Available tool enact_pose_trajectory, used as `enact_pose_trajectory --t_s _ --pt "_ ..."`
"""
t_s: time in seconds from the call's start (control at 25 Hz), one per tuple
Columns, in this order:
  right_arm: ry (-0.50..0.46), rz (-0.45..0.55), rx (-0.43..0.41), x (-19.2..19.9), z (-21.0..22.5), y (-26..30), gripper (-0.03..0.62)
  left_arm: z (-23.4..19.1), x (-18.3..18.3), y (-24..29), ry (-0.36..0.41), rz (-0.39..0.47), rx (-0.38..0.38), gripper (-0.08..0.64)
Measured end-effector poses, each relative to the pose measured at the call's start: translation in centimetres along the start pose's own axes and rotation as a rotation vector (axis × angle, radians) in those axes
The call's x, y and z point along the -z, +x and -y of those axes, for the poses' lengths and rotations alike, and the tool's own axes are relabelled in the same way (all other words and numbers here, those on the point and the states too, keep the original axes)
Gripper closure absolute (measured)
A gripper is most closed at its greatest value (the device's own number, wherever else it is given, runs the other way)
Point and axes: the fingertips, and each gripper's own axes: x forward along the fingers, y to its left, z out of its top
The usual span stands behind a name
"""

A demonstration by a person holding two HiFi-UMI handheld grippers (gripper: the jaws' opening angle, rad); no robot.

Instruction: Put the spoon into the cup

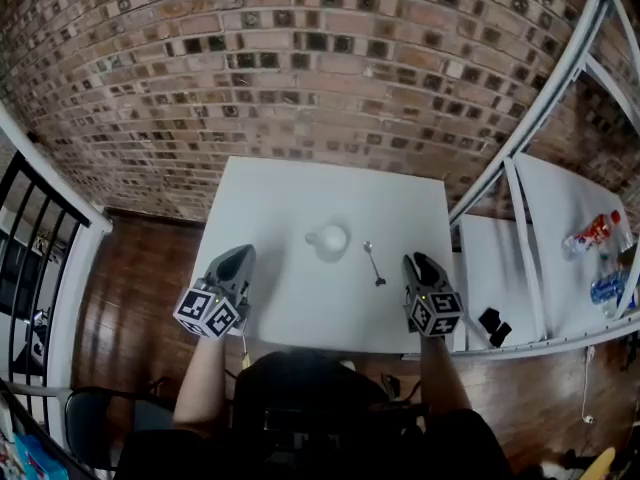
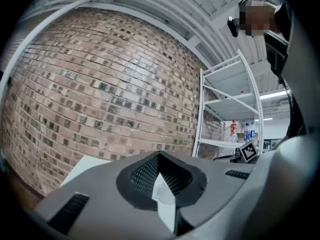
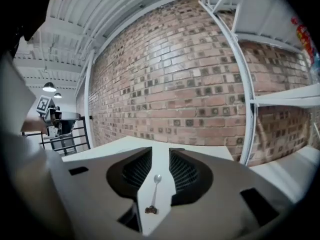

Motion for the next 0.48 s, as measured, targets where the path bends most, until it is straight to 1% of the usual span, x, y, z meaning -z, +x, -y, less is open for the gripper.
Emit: enact_pose_trajectory --t_s 0.08,0.16,0.2,0.24,0.32,0.48 --pt "-0.029 -0.040 -0.014 0.8 0.1 1.0 0.482 -0.1 0.1 1.1 0.016 -0.016 0.011 0.557" --pt "-0.056 -0.070 -0.025 1.3 -0.1 2.0 0.482 -0.1 -0.1 1.7 0.018 -0.014 0.006 0.557" --pt "-0.063 -0.086 -0.032 1.7 -0.3 2.5 0.473 0.0 -0.1 1.9 0.012 -0.012 0.000 0.557" --pt "-0.066 -0.104 -0.038 2.3 -0.4 3.0 0.449 0.2 0.1 1.9 0.004 -0.013 -0.005 0.557" --pt "-0.068 -0.144 -0.042 4.1 -0.8 3.8 0.449 0.7 1.1 1.8 -0.018 -0.029 -0.008 0.557" --pt "-0.075 -0.253 -0.057 8.8 -1.6 4.5 0.449 0.9 3.9 1.2 -0.049 -0.083 -0.028 0.557"
